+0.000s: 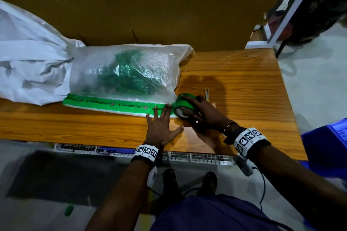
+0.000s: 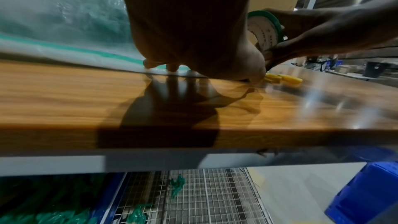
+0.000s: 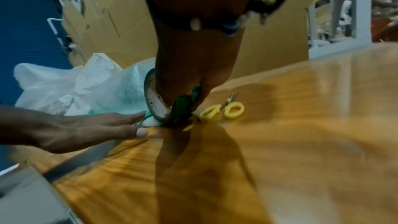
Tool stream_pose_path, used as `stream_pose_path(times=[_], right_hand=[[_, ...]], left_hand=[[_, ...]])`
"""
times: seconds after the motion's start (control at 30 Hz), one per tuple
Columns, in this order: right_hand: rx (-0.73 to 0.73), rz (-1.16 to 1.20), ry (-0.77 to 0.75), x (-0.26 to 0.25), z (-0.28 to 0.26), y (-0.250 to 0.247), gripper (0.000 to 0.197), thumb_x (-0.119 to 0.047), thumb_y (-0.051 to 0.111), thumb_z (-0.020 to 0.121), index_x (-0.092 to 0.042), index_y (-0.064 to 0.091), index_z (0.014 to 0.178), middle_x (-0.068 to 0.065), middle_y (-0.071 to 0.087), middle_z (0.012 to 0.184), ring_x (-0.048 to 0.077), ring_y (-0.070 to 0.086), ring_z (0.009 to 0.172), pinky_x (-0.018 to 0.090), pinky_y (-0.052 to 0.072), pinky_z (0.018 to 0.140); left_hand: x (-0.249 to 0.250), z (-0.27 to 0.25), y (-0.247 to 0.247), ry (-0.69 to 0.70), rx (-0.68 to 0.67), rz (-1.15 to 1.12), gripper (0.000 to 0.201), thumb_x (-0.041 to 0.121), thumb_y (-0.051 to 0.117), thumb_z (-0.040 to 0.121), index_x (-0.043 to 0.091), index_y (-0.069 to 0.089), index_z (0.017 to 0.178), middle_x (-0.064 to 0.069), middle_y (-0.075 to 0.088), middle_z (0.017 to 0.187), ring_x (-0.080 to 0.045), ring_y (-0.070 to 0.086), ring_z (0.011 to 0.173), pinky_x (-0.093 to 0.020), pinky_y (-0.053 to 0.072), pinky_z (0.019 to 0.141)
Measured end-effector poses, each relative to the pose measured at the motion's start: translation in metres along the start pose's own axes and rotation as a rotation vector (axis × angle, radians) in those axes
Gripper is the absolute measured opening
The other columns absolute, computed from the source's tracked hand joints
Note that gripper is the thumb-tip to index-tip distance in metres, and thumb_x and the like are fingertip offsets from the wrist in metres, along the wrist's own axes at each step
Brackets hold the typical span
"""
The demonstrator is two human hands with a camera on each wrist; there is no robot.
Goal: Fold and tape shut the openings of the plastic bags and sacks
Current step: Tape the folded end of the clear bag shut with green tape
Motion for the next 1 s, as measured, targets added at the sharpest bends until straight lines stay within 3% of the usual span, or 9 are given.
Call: stream_pose_path(times=[0.13, 0.23, 0.33, 0.47, 0.53, 0.63, 0.77, 0.87, 1.0], right_hand=[[-0.09, -0.253, 0.009, 0.0, -0.008, -0.029, 0.089, -0.09, 0.015, 0.089, -0.041, 0.03, 0.162, 0.017, 0.048, 0.123, 0.035, 0.052, 0.107, 0.048, 0.051, 0.093], [-0.104, -0.413, -0.042, -0.006, -0.015, -0.047, 0.096, -0.088, 0.004, 0.09, -0.032, 0.036, 0.161, 0.025, 0.052, 0.123, 0.041, 0.049, 0.109, 0.052, 0.052, 0.089], [-0.108, -0.428, -0.044, -0.006, -0.011, -0.045, 0.085, -0.076, 0.011, 0.099, -0.025, 0.038, 0.161, 0.027, 0.057, 0.124, 0.041, 0.048, 0.11, 0.052, 0.048, 0.093], [-0.041, -0.192, 0.063, 0.011, -0.019, -0.044, 0.074, -0.07, 0.045, 0.1, -0.035, 0.03, 0.163, 0.021, 0.05, 0.134, 0.037, 0.049, 0.12, 0.048, 0.047, 0.101], [0.001, -0.082, 0.13, 0.021, -0.029, -0.043, 0.084, -0.082, 0.043, 0.092, -0.041, 0.024, 0.163, 0.019, 0.047, 0.142, 0.039, 0.051, 0.128, 0.053, 0.047, 0.106], [-0.048, -0.125, 0.131, 0.028, -0.034, -0.039, 0.076, -0.065, 0.051, 0.099, -0.037, 0.026, 0.164, 0.018, 0.046, 0.142, 0.042, 0.052, 0.126, 0.052, 0.046, 0.106], [-0.145, -0.373, 0.095, 0.028, -0.027, -0.06, 0.069, -0.056, 0.043, 0.1, -0.039, 0.026, 0.164, 0.014, 0.048, 0.124, 0.033, 0.049, 0.112, 0.041, 0.045, 0.087], [-0.166, -0.596, 0.075, 0.025, -0.027, -0.072, 0.064, -0.044, 0.053, 0.103, -0.042, 0.029, 0.163, 0.014, 0.047, 0.122, 0.035, 0.047, 0.111, 0.037, 0.039, 0.075], [-0.168, -0.602, 0.113, 0.026, -0.03, -0.065, 0.065, -0.058, 0.041, 0.1, -0.044, 0.028, 0.162, 0.016, 0.045, 0.126, 0.037, 0.045, 0.115, 0.042, 0.049, 0.081]], left_hand=[[0.0, -0.001, 0.001, -0.004, -0.02, 0.012, 0.111, 0.095, 0.024, 0.083, 0.029, -0.008, 0.166, 0.009, -0.012, 0.174, -0.039, -0.009, 0.159, -0.072, 0.003, 0.122], [0.0, 0.001, 0.002, -0.013, -0.028, 0.009, 0.11, 0.094, 0.024, 0.084, 0.029, -0.007, 0.167, 0.01, -0.012, 0.174, -0.039, -0.008, 0.16, -0.073, 0.003, 0.122], [0.002, 0.002, -0.001, -0.02, -0.013, -0.003, 0.108, 0.093, 0.024, 0.085, 0.029, -0.004, 0.167, 0.011, -0.01, 0.174, -0.039, -0.007, 0.16, -0.075, 0.003, 0.12], [0.009, 0.001, 0.0, -0.04, -0.006, -0.035, 0.104, 0.093, 0.029, 0.085, 0.034, 0.0, 0.167, 0.009, -0.004, 0.175, -0.043, -0.005, 0.159, -0.079, -0.002, 0.114], [0.014, 0.0, -0.003, -0.014, 0.026, -0.014, 0.099, 0.092, 0.03, 0.086, 0.038, 0.005, 0.166, 0.005, 0.0, 0.175, -0.045, -0.002, 0.158, -0.079, 0.0, 0.116], [0.012, -0.001, -0.003, -0.015, 0.03, -0.008, 0.095, 0.091, 0.03, 0.087, 0.042, 0.006, 0.165, 0.006, 0.0, 0.175, -0.039, 0.0, 0.16, -0.079, 0.004, 0.117], [0.009, -0.001, -0.004, -0.025, -0.008, -0.023, 0.098, 0.095, 0.031, 0.084, 0.046, 0.003, 0.164, 0.011, -0.004, 0.175, -0.037, -0.002, 0.16, -0.083, -0.001, 0.112], [0.01, -0.001, -0.005, -0.024, -0.018, -0.031, 0.098, 0.094, 0.033, 0.084, 0.046, 0.003, 0.164, 0.012, -0.006, 0.174, -0.037, -0.002, 0.16, -0.084, 0.0, 0.112], [0.01, 0.0, -0.006, -0.023, -0.005, -0.054, 0.094, 0.092, 0.032, 0.086, 0.046, 0.006, 0.164, 0.011, -0.002, 0.175, -0.037, 0.0, 0.16, -0.085, 0.001, 0.112]])
Point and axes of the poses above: each hand's wrist, its own z-axis towards the middle knuckle, its own y-axis out of the palm, x = y × z, the point moved 10 cm from there along z, towards the middle knuckle
